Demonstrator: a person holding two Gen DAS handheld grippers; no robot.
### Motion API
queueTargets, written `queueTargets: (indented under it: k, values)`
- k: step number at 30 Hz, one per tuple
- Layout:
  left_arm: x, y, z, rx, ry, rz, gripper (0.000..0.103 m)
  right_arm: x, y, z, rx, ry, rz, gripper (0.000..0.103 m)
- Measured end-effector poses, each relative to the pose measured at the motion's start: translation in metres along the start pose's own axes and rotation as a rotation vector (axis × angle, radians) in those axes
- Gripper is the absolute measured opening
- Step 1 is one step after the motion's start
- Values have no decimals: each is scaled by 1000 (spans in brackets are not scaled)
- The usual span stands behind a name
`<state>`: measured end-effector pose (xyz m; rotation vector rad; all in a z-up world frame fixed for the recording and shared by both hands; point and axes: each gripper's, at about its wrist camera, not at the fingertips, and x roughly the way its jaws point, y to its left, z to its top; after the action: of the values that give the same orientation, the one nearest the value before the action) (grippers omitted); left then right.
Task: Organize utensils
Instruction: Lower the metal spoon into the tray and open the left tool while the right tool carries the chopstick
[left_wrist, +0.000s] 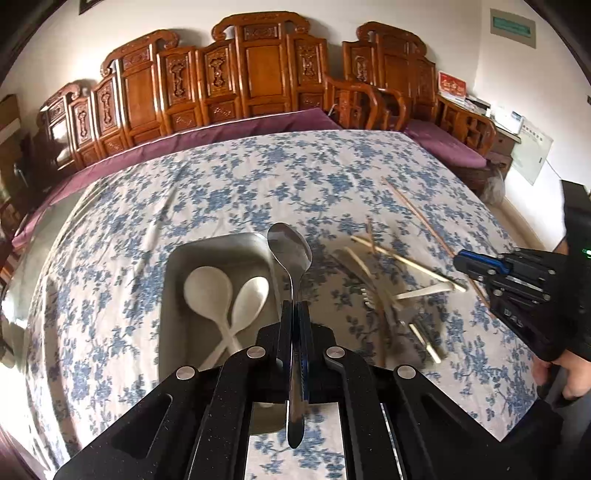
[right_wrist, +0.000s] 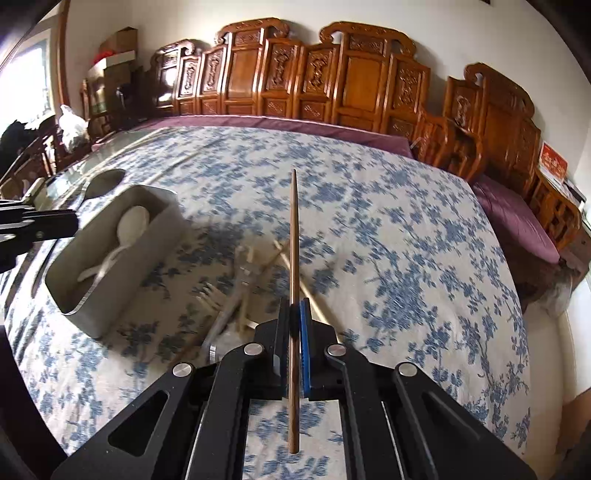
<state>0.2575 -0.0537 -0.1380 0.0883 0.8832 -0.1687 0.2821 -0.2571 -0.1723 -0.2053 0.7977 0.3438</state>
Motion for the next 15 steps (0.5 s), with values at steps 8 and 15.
queueTargets:
  k: [8, 15]
  values:
    - [8, 25, -4, -12, 19, 41, 3, -10, 29, 10, -32, -44, 37, 6]
    - [27, 47, -12, -26, 58, 82, 3, -17, 54, 13, -75, -66, 72, 6]
